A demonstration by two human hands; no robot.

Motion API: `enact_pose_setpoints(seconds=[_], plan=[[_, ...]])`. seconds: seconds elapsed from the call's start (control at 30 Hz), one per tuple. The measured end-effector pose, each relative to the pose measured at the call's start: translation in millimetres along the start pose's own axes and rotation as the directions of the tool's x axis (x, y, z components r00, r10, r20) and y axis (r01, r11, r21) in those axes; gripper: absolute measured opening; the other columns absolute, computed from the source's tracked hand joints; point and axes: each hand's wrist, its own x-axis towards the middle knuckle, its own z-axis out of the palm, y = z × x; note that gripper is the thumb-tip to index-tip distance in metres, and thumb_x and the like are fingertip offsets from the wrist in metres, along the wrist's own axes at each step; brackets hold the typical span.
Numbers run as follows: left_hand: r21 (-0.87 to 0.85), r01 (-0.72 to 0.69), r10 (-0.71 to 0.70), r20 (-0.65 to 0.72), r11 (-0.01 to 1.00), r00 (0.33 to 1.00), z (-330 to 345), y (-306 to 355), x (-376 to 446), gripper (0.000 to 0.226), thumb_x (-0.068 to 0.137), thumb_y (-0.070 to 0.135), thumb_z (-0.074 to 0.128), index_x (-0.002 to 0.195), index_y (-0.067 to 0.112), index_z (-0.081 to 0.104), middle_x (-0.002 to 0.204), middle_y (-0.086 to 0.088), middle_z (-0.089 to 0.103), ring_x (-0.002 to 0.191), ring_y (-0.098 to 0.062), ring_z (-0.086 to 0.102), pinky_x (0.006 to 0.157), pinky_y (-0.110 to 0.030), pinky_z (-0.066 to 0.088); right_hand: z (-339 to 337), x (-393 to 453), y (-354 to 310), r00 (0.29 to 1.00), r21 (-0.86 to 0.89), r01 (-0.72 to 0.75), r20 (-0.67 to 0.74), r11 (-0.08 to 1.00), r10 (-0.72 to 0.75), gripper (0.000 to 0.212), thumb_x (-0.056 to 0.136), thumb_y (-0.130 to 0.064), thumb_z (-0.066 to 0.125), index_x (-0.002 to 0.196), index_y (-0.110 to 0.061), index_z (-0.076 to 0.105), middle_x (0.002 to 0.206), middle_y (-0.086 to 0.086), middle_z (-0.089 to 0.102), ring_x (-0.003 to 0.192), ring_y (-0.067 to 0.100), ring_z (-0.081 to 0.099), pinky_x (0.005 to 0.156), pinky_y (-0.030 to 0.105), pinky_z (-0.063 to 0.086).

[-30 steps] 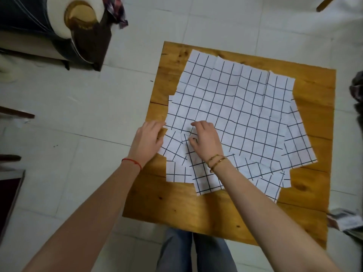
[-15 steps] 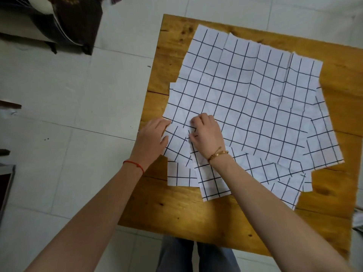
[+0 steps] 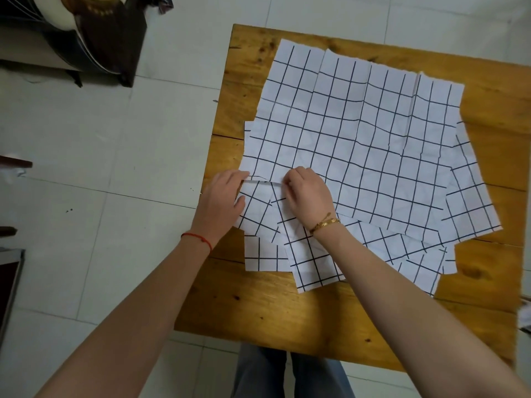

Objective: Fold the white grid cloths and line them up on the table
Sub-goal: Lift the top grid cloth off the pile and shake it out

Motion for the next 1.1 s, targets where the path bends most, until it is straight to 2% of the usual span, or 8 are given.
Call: enact_pose_setpoints(seconds=[0.17,0.3,0.37,0.57,0.7,0.83,1.0,1.1], plan=[[0.011,-0.025,0.025,-0.022,1.000,0.999,-14.3,15.2,9.1,0.045,0.088,0.007,0.061,0.131,0.018,0.057,0.131,0.000,0.053,0.124,-0.016,0.042,0.100,-0.022,0.034,-35.3,-27.8,1.2,0.999,0.145,-0.002,-0.040,0.989,0.008,0.004,0.088,-0.010,0.055,0.089,-0.010,0.059,0.083,0.001,0.059,0.077,0.017,0.052,0.068,0.027,0.043],[-0.038,-0.130,0.127,-0.078,0.991,0.989,-30.4,40.2,14.9,0.014,0.086,0.012,0.067,0.098,0.018,0.070,0.117,0.002,0.059,0.117,-0.017,0.046,0.095,-0.029,0.042,-64.7,-55.2,4.9,0.986,0.223,-0.121,-0.089,0.967,0.144,0.003,0.087,-0.013,0.059,0.090,-0.013,0.059,0.085,-0.003,0.059,0.078,0.014,0.052,0.067,0.029,0.047],[-0.054,-0.196,0.190,-0.092,0.979,0.977,-37.9,55.2,15.9,0.007,0.085,0.013,0.069,0.090,0.017,0.070,0.109,0.003,0.061,0.111,-0.017,0.049,0.092,-0.032,0.043,-80.3,-66.0,5.4,0.977,0.243,-0.157,-0.104,0.957,0.187,0.005,0.086,-0.017,0.059,0.091,-0.014,0.059,0.086,-0.004,0.059,0.079,0.011,0.051,0.069,0.030,0.047],[-0.080,-0.365,0.367,0.010,0.928,0.930,-59.6,110.3,7.2,0.006,0.088,0.026,0.063,0.092,0.023,0.065,0.095,0.010,0.063,0.098,-0.012,0.054,0.091,-0.030,0.036,-132.6,-77.3,-15.0,0.980,0.258,-0.090,-0.151,0.962,0.132,0.031,0.084,-0.030,0.069,0.108,-0.013,0.059,0.101,-0.005,0.060,0.092,0.007,0.052,0.082,0.019,0.040],[-0.098,-0.426,0.430,0.034,0.900,0.902,-76.5,148.8,-3.0,0.009,0.090,0.032,0.063,0.093,0.024,0.064,0.089,0.013,0.062,0.092,-0.009,0.053,0.091,-0.028,0.036,-172.4,-80.0,-36.2,0.970,0.207,-0.012,-0.237,0.978,0.062,0.017,0.091,-0.028,0.062,0.096,-0.012,0.063,0.087,-0.003,0.062,0.081,0.012,0.056,0.074,0.029,0.046],[-0.129,-0.441,0.447,0.018,0.888,0.894,-97.9,180.6,-12.6,0.012,0.091,0.035,0.062,0.093,0.024,0.064,0.088,0.016,0.061,0.089,-0.005,0.051,0.091,-0.025,0.034,-215.0,-92.9,-48.0,0.954,0.169,-0.016,-0.293,0.986,0.065,0.008,0.091,-0.020,0.060,0.087,-0.013,0.062,0.078,-0.003,0.061,0.073,0.015,0.054,0.067,0.036,0.047],[-0.143,-0.453,0.461,0.035,0.880,0.886,-127.1,207.1,-19.6,0.018,0.089,0.041,0.058,0.090,0.024,0.064,0.086,0.015,0.064,0.088,-0.007,0.056,0.093,-0.028,0.036,-267.8,-109.8,-56.2,0.927,0.193,-0.050,-0.357,0.980,0.118,0.005,0.091,-0.016,0.059,0.087,-0.015,0.062,0.079,-0.004,0.061,0.075,0.014,0.056,0.067,0.035,0.049],[-0.104,-0.461,0.467,0.032,0.881,0.884,-146.5,216.9,-22.2,0.011,0.089,0.038,0.059,0.087,0.026,0.059,0.085,0.017,0.062,0.086,-0.009,0.056,0.093,-0.034,0.041,-302.7,-115.8,-58.0,0.896,0.224,-0.057,-0.419,0.973,0.149,0.004,0.090,-0.014,0.061,0.086,-0.014,0.063,0.079,-0.004,0.063,0.075,0.012,0.057,0.069,0.030,0.049]])
